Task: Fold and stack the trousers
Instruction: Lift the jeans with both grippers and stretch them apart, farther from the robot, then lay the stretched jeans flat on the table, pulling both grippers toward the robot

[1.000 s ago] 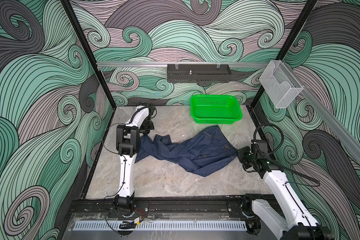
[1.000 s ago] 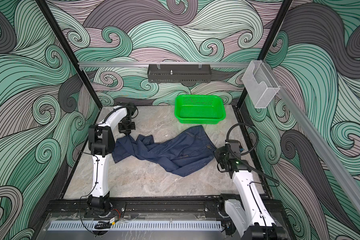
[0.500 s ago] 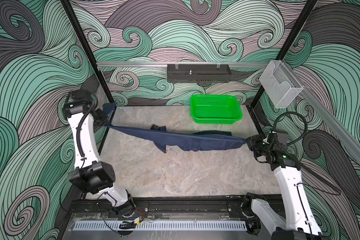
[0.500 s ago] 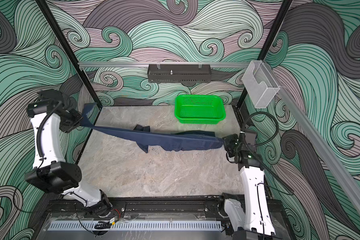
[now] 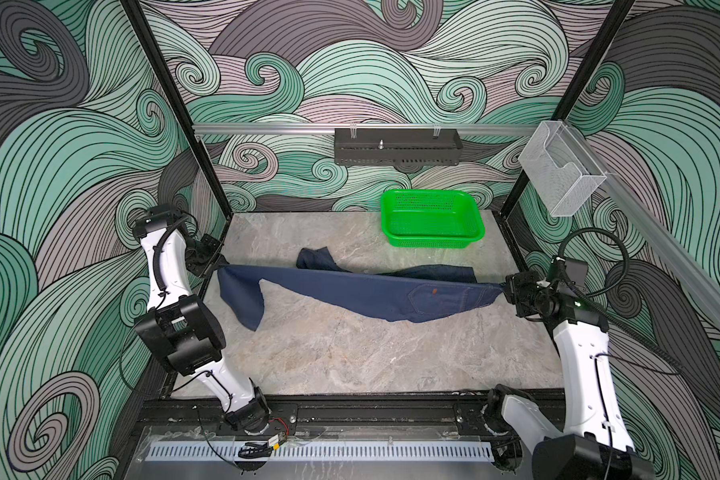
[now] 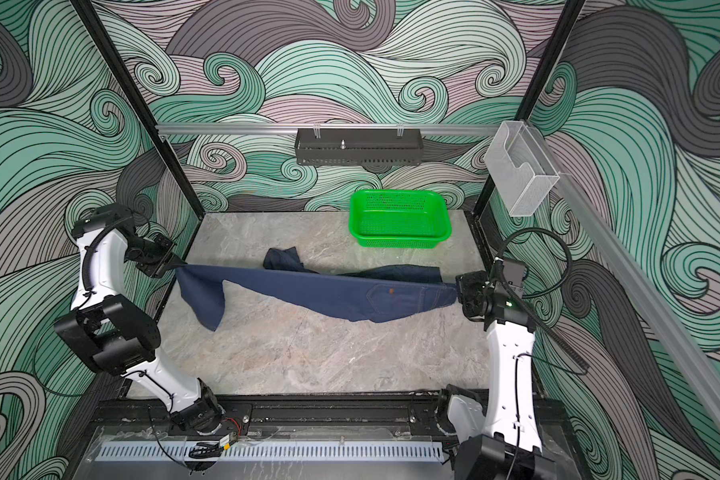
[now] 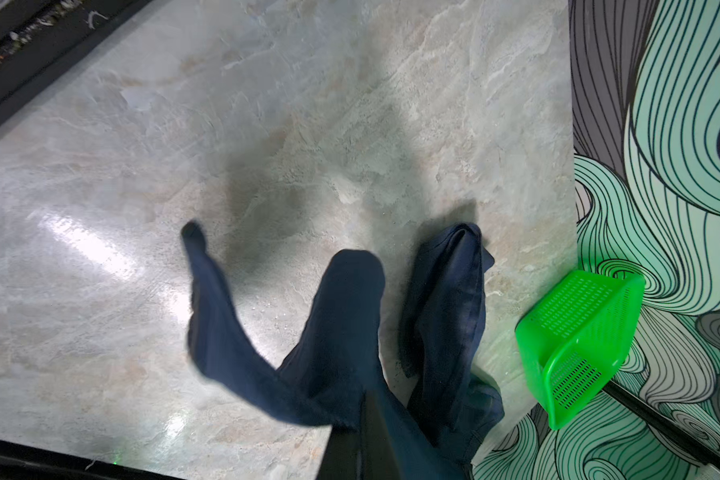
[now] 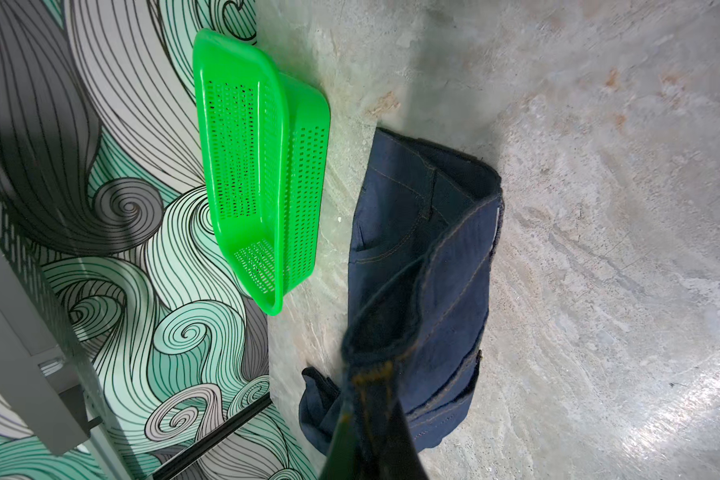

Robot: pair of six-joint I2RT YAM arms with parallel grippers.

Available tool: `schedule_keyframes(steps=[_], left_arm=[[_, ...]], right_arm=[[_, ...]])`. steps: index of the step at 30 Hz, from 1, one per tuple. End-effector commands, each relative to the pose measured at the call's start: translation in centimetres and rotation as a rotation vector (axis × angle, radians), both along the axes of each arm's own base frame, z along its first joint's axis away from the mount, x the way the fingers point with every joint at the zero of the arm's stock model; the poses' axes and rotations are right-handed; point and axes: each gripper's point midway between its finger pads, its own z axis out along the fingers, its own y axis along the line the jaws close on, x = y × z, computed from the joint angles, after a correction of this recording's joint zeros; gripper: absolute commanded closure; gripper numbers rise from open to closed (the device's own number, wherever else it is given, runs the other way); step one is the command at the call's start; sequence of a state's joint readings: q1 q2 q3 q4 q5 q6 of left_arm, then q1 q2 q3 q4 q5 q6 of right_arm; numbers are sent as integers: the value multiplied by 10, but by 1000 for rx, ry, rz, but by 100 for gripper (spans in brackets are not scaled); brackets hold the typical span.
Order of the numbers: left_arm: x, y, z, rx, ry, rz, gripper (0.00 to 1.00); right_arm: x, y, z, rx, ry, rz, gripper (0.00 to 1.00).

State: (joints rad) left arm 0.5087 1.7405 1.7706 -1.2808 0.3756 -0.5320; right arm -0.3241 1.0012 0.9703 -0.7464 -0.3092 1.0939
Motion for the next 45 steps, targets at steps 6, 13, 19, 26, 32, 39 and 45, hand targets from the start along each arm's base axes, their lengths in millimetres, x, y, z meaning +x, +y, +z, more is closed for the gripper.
schedule_keyframes(steps=[6, 13, 19, 26, 32, 39, 45], left_arm=[[61, 29, 26, 98, -138, 29, 100], [94, 45, 121, 221, -365, 53, 100], [66, 38, 90, 236, -286, 15, 100], [2, 20, -23, 148, -15, 4, 100], [-48, 22, -79, 174, 166, 37, 100], [-72, 27, -90, 232, 208, 62, 100], [-86, 25, -99, 243, 229, 77, 100]], right_arm=[[60, -67, 25, -134, -49, -193, 100], [110, -96, 139, -190, -259, -217, 100], [87, -100, 104, -231, -166, -213, 100], [21, -111, -4, -258, 72, -254, 100], [-29, -121, -59, -291, 242, -289, 100], [-68, -122, -100, -338, 393, -310, 100], [-88, -124, -111, -387, 434, -338, 100]])
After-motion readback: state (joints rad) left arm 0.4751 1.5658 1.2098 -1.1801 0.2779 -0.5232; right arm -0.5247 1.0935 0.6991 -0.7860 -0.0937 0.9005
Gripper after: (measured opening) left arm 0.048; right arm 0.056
